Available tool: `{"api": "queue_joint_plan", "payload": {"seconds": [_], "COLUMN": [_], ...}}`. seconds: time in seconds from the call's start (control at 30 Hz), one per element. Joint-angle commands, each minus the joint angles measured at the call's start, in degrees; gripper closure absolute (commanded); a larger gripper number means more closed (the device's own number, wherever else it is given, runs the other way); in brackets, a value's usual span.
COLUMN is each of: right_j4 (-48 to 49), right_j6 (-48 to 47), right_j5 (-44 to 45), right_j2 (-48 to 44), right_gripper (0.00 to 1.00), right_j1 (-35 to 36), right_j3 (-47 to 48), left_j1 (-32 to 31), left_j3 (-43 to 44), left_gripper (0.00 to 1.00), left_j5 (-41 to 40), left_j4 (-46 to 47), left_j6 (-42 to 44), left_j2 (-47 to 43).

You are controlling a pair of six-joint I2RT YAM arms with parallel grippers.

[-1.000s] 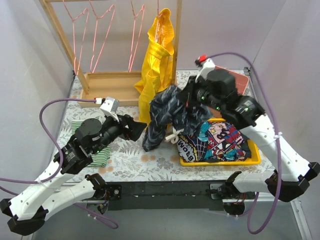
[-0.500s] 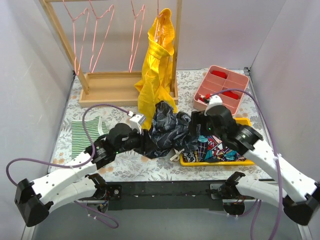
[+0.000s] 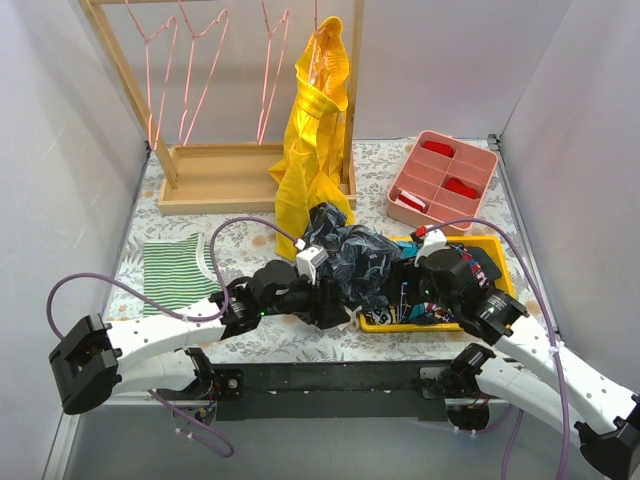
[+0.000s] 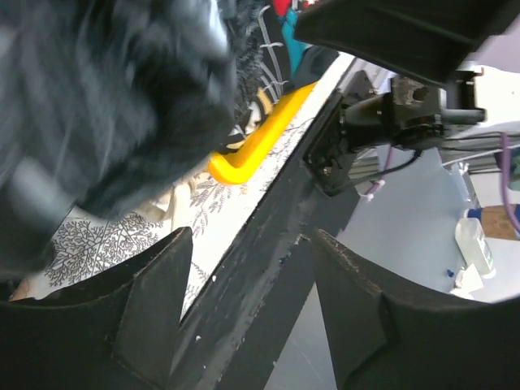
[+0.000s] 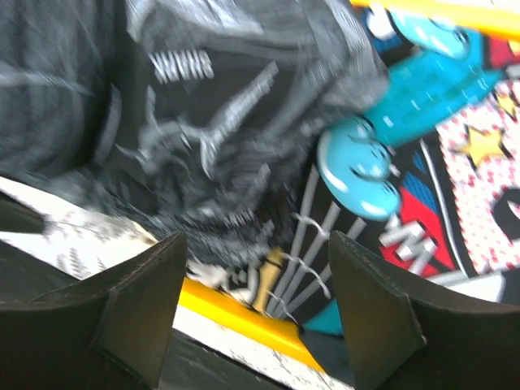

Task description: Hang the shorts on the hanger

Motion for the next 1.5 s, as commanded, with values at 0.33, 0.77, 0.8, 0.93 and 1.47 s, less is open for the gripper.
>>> {"api": "queue_joint_plan", "payload": {"seconds": [0.33,0.77,0.8,0.93,1.47], "right_j4": [10.8,-5.4,-5.5,-1.7,5.3], "right_j6": [-5.4,-8.8,-8.3,-4.0,9.5], "right_j5": [-1.6,-25.0,-26.4,-31.3,-6.1], "right_j2": [15.1,16.5,16.9,18.9,27.4], "right_gripper": [0.62,0.99,0.99,0.99,0.99], "right_j1": [0.1,0.3,0.4,0.6,-9.4], "right_j3": [5.9,43.1,45.5,53.1,35.5], "left_j1": [-1.3,-1.4,-1.3,-1.3,-1.2], "left_j3": [0.1,14.2,15.0,19.8,5.2], "left_gripper": [0.30,1.00,1.00,1.00,0.52], "left_j5": [-29.6,-34.7,-33.2,-24.1,-21.7], "left_j4": [3.6,2.6,2.2,-1.4,-16.8], "left_j6": [-4.5,9.9,11.4,19.4,8.6], "left_j2": [3.5,1.3,0.2,-5.3,-18.2]}}
